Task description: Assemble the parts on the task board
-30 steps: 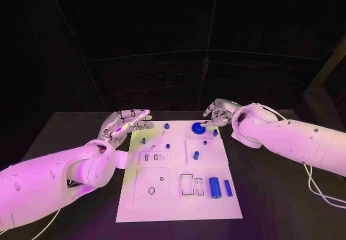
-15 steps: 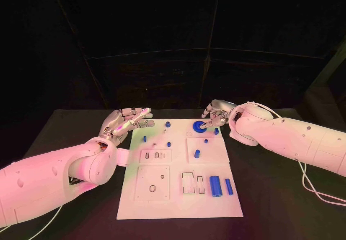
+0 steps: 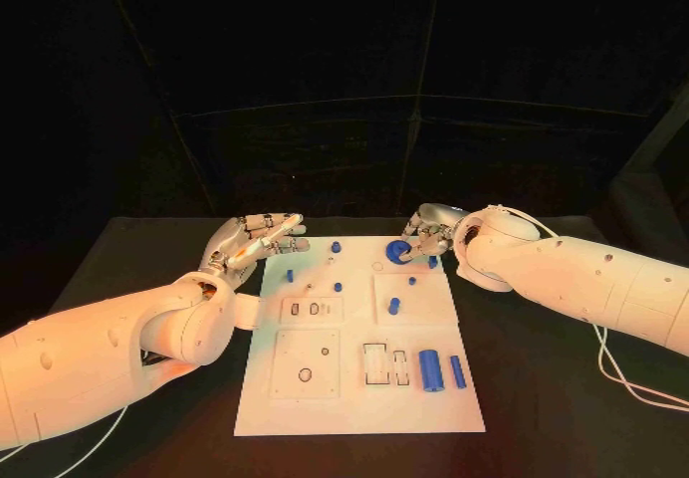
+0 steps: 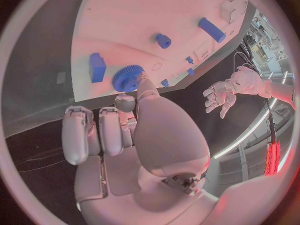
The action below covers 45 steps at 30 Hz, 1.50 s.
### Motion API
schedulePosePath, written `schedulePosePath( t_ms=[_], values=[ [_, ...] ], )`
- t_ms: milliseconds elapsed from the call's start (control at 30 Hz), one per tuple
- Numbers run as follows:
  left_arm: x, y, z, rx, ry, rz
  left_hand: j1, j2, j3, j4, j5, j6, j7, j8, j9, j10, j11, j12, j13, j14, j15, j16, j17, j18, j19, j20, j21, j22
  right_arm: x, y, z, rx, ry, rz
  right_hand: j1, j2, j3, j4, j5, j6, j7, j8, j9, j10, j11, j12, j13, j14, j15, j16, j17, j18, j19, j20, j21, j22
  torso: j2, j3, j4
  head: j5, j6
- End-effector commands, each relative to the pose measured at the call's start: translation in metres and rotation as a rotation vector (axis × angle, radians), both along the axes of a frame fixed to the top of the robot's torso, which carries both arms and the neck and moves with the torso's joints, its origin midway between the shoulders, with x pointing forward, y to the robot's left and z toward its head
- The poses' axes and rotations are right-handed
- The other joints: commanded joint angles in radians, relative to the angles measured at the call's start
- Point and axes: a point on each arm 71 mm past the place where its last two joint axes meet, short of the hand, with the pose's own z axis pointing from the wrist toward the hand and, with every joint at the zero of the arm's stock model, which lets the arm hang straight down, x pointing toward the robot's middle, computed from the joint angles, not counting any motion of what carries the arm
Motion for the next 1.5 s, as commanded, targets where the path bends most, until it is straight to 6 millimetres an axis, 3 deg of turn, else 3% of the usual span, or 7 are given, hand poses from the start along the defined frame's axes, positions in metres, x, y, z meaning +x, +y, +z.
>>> schedulePosePath(
  t_ms=[33,600,867,1000,1133,1267,1500],
  values=[
    [0.0,-0.002,0.001,-0.003,-0.008,-0.012,0.012,-0.002,-0.001,-0.006,0.005,0.006,0.029,-0.004,-0.001,-0.002,0.002,-0.006,-0.002,0.004,0.002,-0.003,0.0,0.013,0.009,0.0,-0.006,-0.001,0.0,0.003,0.001,-0.02,-0.009,0.013,0.005,0.012,-0.005,0.001,0.007,0.0,-0.001,0.008,0.001,0.012,-0.003,0.016,0.015,0.049,0.003,0.007,0.006,-0.008,0.009,0.002,0.006,0.105,0.0,0.0005,0.0002,0.002,-0.001],
    [0.001,-0.002,0.001,-0.003,-0.006,-0.014,0.012,-0.002,-0.002,-0.006,0.005,0.006,0.029,-0.005,-0.001,-0.002,0.003,-0.006,-0.001,0.004,0.002,-0.004,0.0,0.013,0.01,0.0,-0.006,-0.001,0.002,0.006,-0.001,-0.034,-0.015,0.004,0.018,0.043,-0.006,-0.006,0.022,0.028,-0.002,0.025,0.005,0.044,-0.004,0.097,0.093,0.051,0.003,0.021,0.028,-0.011,0.021,0.001,0.012,0.12,0.0,0.0007,-0.0007,0.005,-0.006],
    [0.001,-0.002,0.001,-0.003,-0.004,-0.016,0.012,-0.002,-0.002,-0.008,0.005,0.005,0.03,-0.005,-0.001,-0.003,0.003,-0.007,-0.001,0.005,0.002,-0.004,0.0,0.013,0.01,0.0,-0.006,-0.002,0.002,0.007,-0.002,-0.065,-0.036,0.002,0.1,0.076,0.047,-0.063,-0.032,0.078,-0.005,0.044,0.008,0.062,-0.009,0.142,0.141,0.051,-0.001,0.028,0.039,-0.015,0.033,-0.003,0.018,0.135,0.0,0.001,-0.0017,0.005,-0.008],
    [0.001,-0.002,0.001,-0.003,-0.003,-0.016,0.012,-0.002,-0.002,-0.008,0.005,0.005,0.03,-0.005,-0.001,-0.003,0.003,-0.007,-0.001,0.005,0.002,-0.004,0.0,0.013,0.01,0.0,-0.006,-0.002,0.001,0.009,-0.002,-0.072,-0.056,0.005,0.131,0.092,0.082,-0.09,-0.056,0.13,-0.018,0.064,0.013,0.09,-0.019,0.189,0.188,0.052,-0.009,0.032,0.046,-0.019,0.048,-0.008,0.025,0.153,0.0,0.0014,-0.0018,0.005,-0.009],
    [0.001,-0.002,0.001,-0.003,-0.003,-0.017,0.013,-0.002,-0.002,-0.008,0.005,0.005,0.029,-0.006,-0.001,-0.003,0.003,-0.008,-0.001,0.005,0.002,-0.005,0.0,0.013,0.01,0.0,-0.006,-0.002,0.0,0.012,-0.001,-0.061,-0.095,0.005,0.128,0.095,0.093,-0.094,-0.058,0.144,-0.022,0.066,0.012,0.099,-0.023,0.203,0.202,0.053,-0.012,0.033,0.049,-0.02,0.052,-0.011,0.027,0.159,0.0,0.0016,-0.0008,0.005,-0.009],
    [0.001,-0.001,0.0,-0.002,-0.003,-0.014,0.013,-0.002,-0.002,-0.008,0.005,0.005,0.029,-0.006,-0.001,-0.003,0.003,-0.008,-0.001,0.005,0.002,-0.005,0.0,0.013,0.01,0.0,-0.006,-0.002,-0.005,0.019,0.005,-0.018,-0.162,0.007,0.1,0.088,0.103,-0.087,-0.02,0.147,-0.024,0.057,0.006,0.11,-0.024,0.221,0.222,0.053,-0.014,0.034,0.051,-0.022,0.057,-0.015,0.03,0.166,-0.001,0.0018,-0.0015,0.006,-0.009],
    [0.002,-0.001,0.0,-0.001,-0.002,-0.013,0.014,0.0,-0.001,-0.009,0.005,0.006,0.029,-0.006,-0.001,-0.002,0.003,-0.008,-0.001,0.005,0.002,-0.005,0.0,0.013,0.011,0.0,-0.007,-0.002,-0.017,0.037,0.017,0.041,-0.271,0.032,0.075,0.081,0.116,-0.077,0.0,0.156,-0.027,0.052,0.002,0.115,-0.027,0.229,0.232,0.054,-0.016,0.036,0.054,-0.024,0.066,-0.017,0.034,0.177,-0.001,0.0005,-0.0021,0.012,-0.005]
  ],
)
